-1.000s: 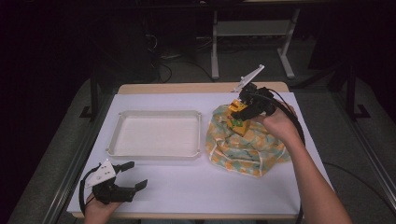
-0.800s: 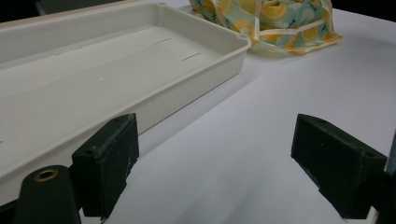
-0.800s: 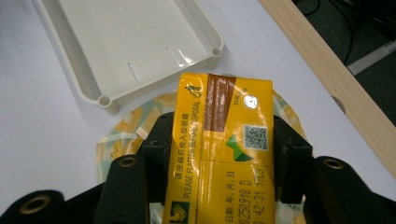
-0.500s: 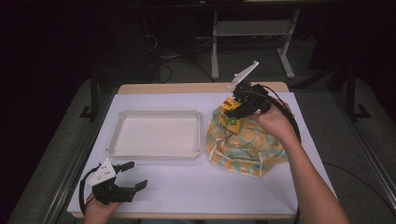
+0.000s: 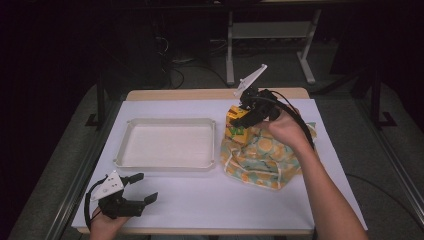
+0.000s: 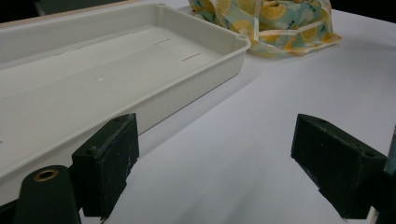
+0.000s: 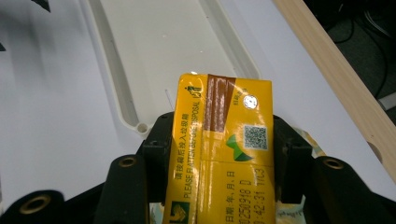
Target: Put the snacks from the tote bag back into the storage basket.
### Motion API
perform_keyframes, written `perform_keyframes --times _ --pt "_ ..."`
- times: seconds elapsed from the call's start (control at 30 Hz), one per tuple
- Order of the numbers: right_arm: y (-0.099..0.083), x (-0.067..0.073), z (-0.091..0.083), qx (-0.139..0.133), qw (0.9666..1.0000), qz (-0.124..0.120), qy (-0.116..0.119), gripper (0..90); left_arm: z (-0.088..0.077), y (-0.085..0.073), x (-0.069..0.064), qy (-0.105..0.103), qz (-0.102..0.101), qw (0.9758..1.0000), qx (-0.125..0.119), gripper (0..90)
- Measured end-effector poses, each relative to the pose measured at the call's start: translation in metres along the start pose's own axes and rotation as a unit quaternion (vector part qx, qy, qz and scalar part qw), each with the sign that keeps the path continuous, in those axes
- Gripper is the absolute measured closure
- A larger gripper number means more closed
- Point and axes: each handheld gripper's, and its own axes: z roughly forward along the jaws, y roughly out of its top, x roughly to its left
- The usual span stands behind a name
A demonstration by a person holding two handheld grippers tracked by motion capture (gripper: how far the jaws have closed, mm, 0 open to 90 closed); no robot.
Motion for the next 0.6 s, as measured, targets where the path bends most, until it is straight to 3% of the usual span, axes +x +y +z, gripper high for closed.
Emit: perform_keyframes --times 0.6 --pt "0.023 0.01 0.017 -0.007 0.9988 -0.034 0.033 50.1 -0.002 0.0 0.002 0.002 0.002 1.0 0.003 14.8"
